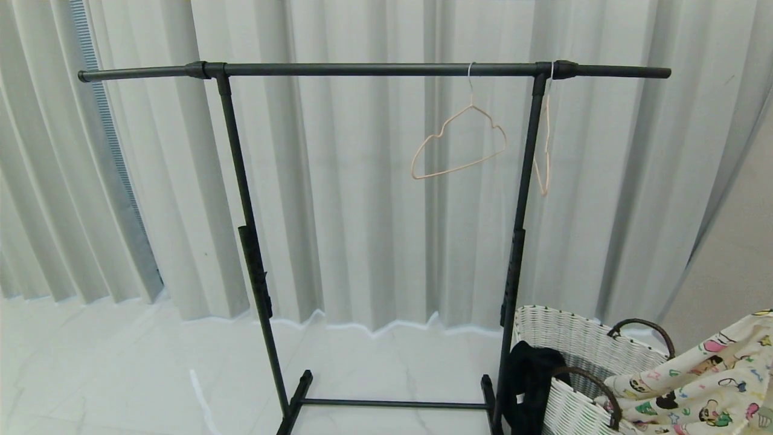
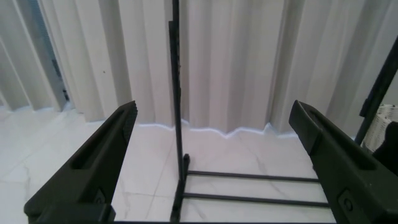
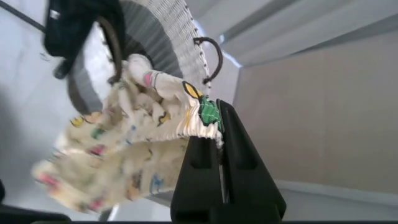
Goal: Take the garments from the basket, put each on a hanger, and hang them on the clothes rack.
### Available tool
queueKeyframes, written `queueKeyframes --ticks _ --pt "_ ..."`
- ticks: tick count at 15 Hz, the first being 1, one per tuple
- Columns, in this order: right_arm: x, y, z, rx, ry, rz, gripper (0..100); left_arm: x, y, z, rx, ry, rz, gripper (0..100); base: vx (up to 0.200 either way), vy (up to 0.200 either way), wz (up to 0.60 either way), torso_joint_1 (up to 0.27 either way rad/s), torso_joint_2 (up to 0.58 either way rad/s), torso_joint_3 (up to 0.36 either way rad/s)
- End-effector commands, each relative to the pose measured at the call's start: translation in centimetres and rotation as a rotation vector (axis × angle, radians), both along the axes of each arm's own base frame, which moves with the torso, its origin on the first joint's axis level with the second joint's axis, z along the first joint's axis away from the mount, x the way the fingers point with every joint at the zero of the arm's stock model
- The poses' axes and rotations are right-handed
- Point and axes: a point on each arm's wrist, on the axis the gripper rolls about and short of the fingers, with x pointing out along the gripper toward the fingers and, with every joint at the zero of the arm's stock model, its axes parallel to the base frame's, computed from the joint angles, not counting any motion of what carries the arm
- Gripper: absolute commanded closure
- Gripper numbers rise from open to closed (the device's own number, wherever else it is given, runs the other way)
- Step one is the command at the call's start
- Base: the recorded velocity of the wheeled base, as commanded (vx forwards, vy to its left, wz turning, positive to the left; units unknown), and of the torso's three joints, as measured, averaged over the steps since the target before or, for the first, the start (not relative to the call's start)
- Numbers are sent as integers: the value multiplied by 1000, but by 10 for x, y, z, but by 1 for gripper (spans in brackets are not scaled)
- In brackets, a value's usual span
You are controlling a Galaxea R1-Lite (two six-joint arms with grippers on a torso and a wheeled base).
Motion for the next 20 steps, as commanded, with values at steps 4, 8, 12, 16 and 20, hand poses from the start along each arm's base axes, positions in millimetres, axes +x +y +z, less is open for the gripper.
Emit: queueKeyframes --ticks 4,8,12,16,20 --pt "20 25 -12 97 80 67 100 0 0 0 34 0 1 0 -50 0 0 1 -1 1" --pt "33 48 -18 152 103 129 100 0 0 0 51 0 -3 0 0 0 0 0 0 0" --pt "40 85 -26 235 134 220 100 0 -1 0 91 -2 -31 0 0 0 0 0 0 0" --pt "41 100 -29 272 151 249 100 -1 -1 7 28 -19 -53 0 0 0 0 0 0 0" --pt "47 105 -25 278 145 255 100 16 -2 104 -37 -22 -142 0 0 0 0 0 0 0"
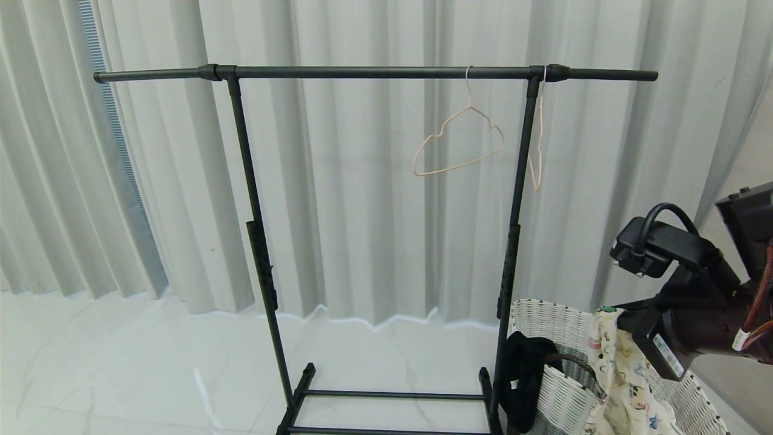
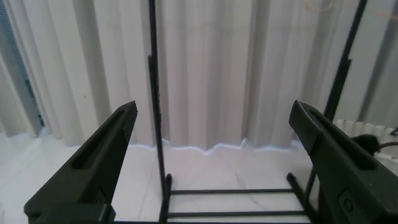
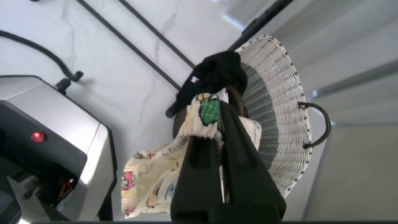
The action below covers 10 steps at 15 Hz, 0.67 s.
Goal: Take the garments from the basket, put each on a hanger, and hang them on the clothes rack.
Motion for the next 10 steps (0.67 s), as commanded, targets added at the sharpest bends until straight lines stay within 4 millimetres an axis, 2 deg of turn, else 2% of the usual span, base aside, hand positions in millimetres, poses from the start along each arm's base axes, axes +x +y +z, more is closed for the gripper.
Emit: queueKeyframes --ticks 1,2,3,8,10 --pt "6 4 2 4 -2 0 100 35 -2 70 -14 89 -68 0 0 0 0 0 0 0" --pt "10 7 8 30 -8 -15 100 52 -6 84 -9 135 -165 0 0 0 0 0 0 0" --pt "14 10 12 51 -13 -25 100 65 -10 90 -3 179 -231 0 0 0 0 0 0 0" --pt "18 47 36 167 -32 31 100 141 -43 109 20 365 -359 0 0 0 0 0 0 0" --pt "19 65 47 214 -42 62 100 156 -63 112 17 409 -441 0 0 0 0 0 0 0"
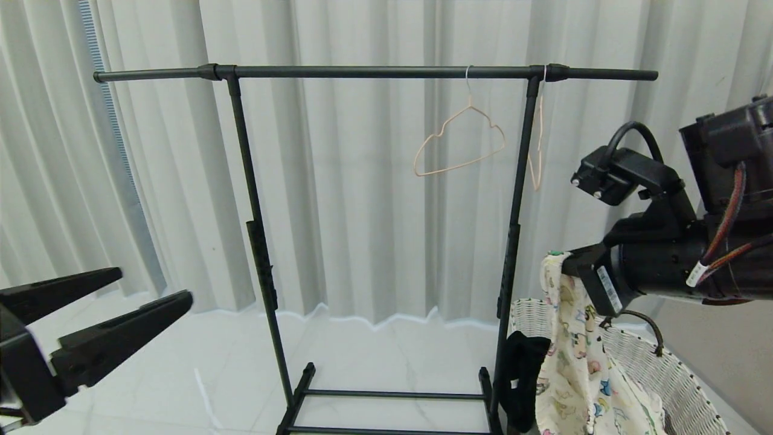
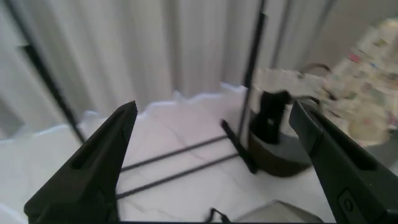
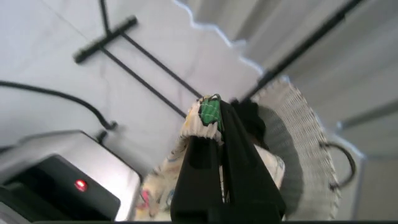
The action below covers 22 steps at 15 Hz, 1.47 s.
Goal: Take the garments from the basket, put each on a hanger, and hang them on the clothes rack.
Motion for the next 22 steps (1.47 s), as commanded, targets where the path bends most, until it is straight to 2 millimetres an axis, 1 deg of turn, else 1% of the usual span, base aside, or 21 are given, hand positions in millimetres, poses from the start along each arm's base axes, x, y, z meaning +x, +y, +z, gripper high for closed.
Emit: queueKeyframes --ticks 1,4,6,8,9,10,11,13,15,18,22 --pt "6 23 6 21 -6 42 100 37 -36 -5 32 128 -134 0 0 0 0 0 0 0" --pt "17 47 12 37 -22 74 100 33 -68 -12 -7 221 -272 0 0 0 0 0 0 0" --pt "24 64 11 38 -22 96 100 32 -82 -18 -28 286 -262 0 0 0 0 0 0 0" --pt "24 88 5 28 -14 141 100 39 -92 -28 -41 362 -209 0 0 0 0 0 0 0" --pt "24 95 2 22 -9 153 100 42 -95 -31 -34 375 -197 0 0 0 0 0 0 0" --pt "23 113 -3 16 -4 187 100 50 -105 -38 -11 390 -182 0 0 0 0 0 0 0" --pt "23 123 -5 15 -2 203 100 50 -113 -40 -3 395 -204 0 0 0 0 0 0 0" --pt "24 135 -6 22 -8 220 100 47 -127 -48 30 422 -252 0 0 0 0 0 0 0" --pt "25 138 -2 34 -19 223 100 55 -139 -58 45 444 -252 0 0 0 0 0 0 0" --pt "25 137 1 39 -24 219 100 70 -156 -70 -44 468 -212 0 0 0 0 0 0 0" --pt "25 135 3 32 -42 187 100 79 -165 -84 -80 510 -92 0 0 0 0 0 0 0"
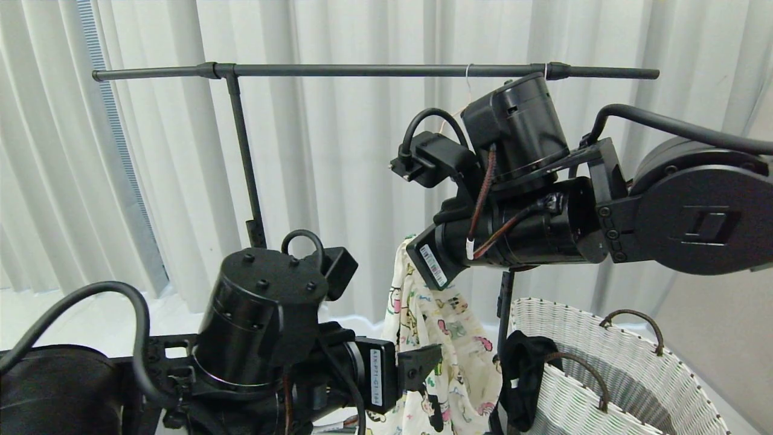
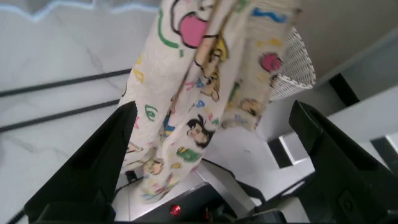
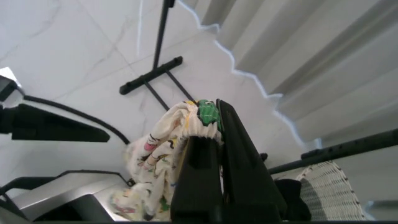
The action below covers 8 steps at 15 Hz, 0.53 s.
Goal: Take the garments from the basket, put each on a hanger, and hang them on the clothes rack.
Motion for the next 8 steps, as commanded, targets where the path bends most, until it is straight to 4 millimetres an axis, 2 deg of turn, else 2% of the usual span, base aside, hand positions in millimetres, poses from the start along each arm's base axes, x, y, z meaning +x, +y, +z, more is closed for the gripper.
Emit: queueKeyframes --ticks 1,5,8 --pt "-2 -1 3 7 -6 1 100 5 -6 -11 24 31 27 0 0 0 0 0 0 0" --pt "-4 0 8 19 -15 6 100 -10 -15 -8 -10 45 -21 0 0 0 0 0 0 0" --pt "-9 -1 17 39 -29 17 100 8 -20 -29 40 65 44 0 0 0 0 0 0 0"
